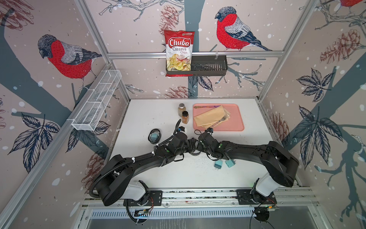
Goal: Pack away charging kits
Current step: Place the charging cable in the storage bag.
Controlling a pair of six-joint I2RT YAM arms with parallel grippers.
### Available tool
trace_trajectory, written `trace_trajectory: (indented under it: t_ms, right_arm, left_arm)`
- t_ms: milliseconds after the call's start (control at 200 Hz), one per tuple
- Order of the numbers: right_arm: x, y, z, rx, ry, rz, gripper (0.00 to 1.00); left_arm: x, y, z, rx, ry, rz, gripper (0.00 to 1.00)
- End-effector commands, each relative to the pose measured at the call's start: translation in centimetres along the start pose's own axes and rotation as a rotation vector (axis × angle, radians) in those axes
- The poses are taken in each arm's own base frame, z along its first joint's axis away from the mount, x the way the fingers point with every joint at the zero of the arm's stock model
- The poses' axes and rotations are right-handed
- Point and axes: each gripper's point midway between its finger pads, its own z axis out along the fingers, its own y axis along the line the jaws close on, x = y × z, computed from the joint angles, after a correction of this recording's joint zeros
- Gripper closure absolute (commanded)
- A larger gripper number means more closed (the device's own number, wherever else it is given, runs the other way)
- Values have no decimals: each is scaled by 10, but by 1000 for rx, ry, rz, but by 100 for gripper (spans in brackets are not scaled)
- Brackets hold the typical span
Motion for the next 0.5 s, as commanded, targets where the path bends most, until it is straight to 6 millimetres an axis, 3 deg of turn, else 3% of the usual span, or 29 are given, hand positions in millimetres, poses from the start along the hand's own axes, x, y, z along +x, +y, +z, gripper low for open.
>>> trace_trajectory:
  t_ms: [0,50,210,495]
  right_arm:
    - [-3,2,2,-6,-23,17,100]
    - [-3,2,3,-4,-21,16,100]
    - [-2,4,3,-6,-15,9,84]
    - [-9,6,-8,-2,-34,-11,72]
  left_arm:
    - [-9,-14,-2,57,-36,-6,100]
    - [-9,-14,-1,56,-37,-7,100]
    - [-10,-9,-2,32,-49,-11,100]
    - [-14,1,-5,-31,-71,-15,100]
